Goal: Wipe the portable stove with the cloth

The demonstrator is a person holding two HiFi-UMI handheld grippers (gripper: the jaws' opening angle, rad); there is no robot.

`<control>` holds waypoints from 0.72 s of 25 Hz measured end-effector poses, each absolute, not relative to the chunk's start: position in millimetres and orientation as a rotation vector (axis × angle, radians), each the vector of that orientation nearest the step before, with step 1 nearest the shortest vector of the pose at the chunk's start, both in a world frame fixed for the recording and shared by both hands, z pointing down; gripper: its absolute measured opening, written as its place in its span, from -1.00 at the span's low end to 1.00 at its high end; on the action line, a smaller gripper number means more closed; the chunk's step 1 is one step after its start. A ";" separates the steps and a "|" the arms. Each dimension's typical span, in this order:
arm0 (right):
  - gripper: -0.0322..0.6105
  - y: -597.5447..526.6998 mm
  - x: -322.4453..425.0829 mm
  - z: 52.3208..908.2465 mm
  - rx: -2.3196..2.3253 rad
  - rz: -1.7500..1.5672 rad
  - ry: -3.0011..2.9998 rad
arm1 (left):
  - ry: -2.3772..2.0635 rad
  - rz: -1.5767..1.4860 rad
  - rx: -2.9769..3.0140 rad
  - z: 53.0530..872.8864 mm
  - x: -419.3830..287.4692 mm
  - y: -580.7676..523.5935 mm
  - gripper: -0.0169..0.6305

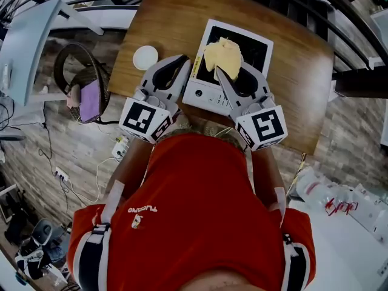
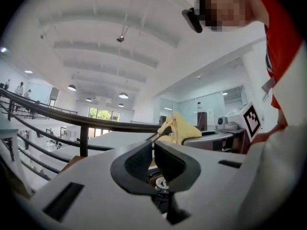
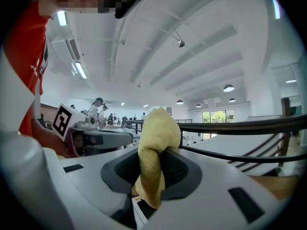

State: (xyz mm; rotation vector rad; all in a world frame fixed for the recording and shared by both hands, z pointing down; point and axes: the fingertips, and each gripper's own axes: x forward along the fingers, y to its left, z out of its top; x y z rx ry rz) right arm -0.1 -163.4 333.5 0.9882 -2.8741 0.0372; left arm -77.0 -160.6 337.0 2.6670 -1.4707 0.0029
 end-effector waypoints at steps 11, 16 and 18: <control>-0.55 -132.6 23.3 319.9 1.228 -0.003 -2.955 | -1.388 -0.110 2.757 315.8 -57.5 -159.1 -0.92; -0.55 -132.2 35.0 322.9 1.280 -0.015 -2.925 | -1.349 -0.109 2.769 318.3 -49.1 -160.0 -0.92; -0.55 -133.3 39.1 322.9 1.295 -0.012 -2.920 | -1.341 -0.107 2.771 319.1 -46.7 -160.6 -0.92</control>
